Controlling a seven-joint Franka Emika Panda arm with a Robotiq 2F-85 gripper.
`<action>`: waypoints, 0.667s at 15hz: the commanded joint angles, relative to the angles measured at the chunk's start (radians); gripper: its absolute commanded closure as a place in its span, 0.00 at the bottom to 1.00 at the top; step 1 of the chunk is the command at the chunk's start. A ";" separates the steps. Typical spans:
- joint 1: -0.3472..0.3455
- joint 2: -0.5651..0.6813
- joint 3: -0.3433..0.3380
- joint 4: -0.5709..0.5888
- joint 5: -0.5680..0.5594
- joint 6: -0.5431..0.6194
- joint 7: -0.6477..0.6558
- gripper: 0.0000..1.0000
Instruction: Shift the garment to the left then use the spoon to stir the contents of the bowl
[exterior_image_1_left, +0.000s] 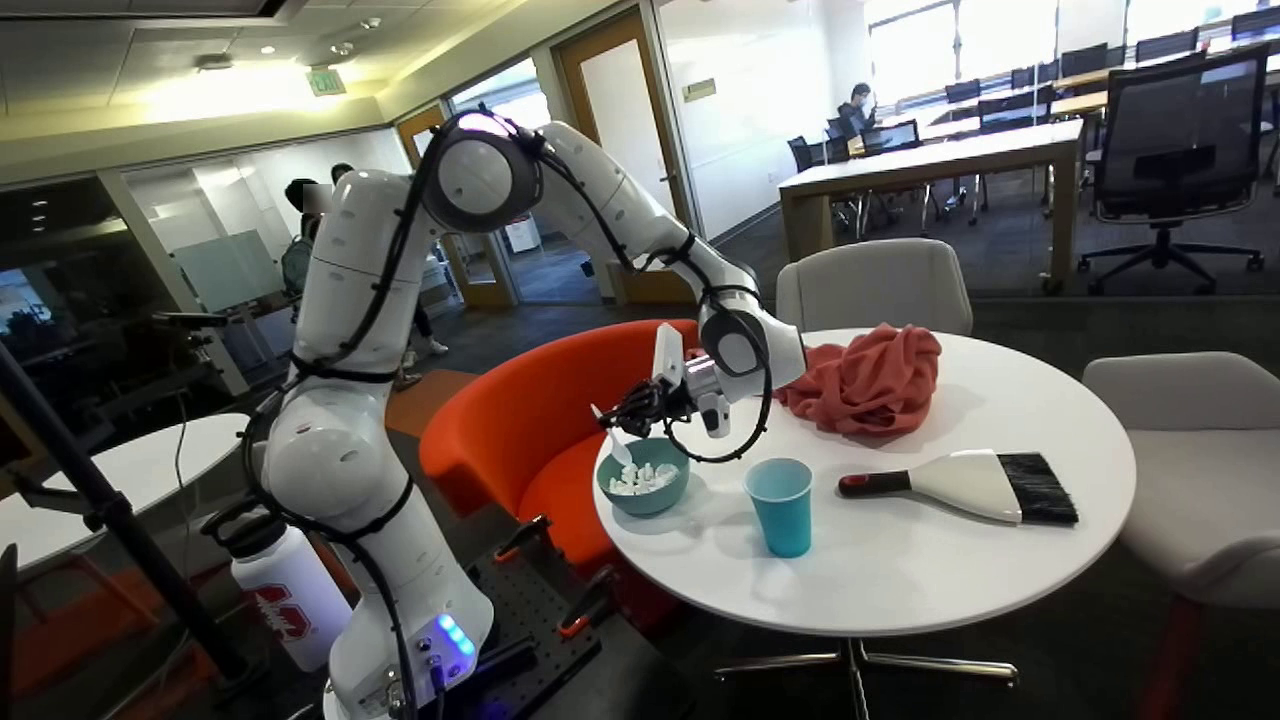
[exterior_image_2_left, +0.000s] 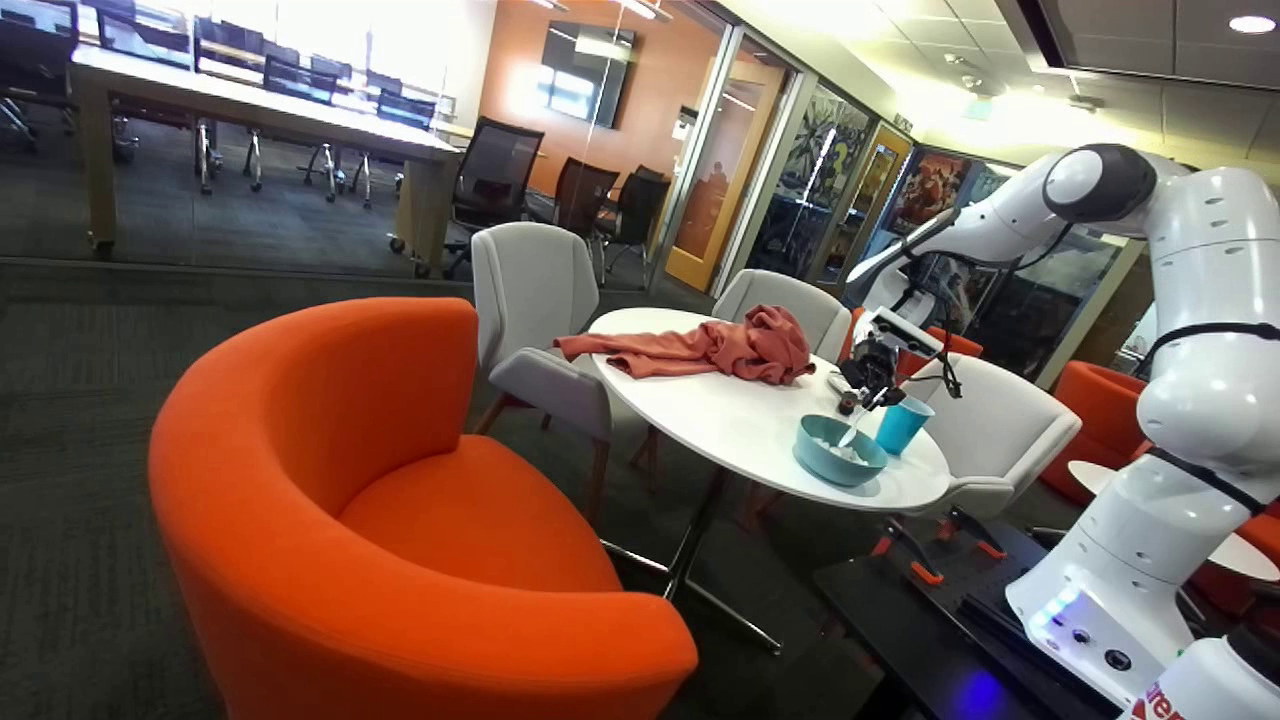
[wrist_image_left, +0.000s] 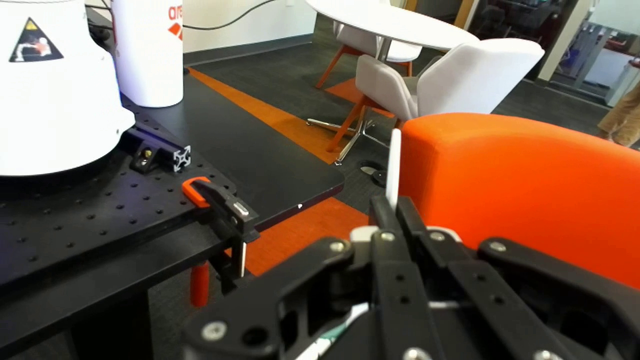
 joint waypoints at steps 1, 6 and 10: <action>0.021 0.037 0.006 0.031 -0.052 -0.018 -0.006 0.99; 0.045 0.043 0.002 0.032 -0.149 -0.022 0.023 0.99; 0.053 0.024 -0.006 0.018 -0.220 0.015 0.024 0.99</action>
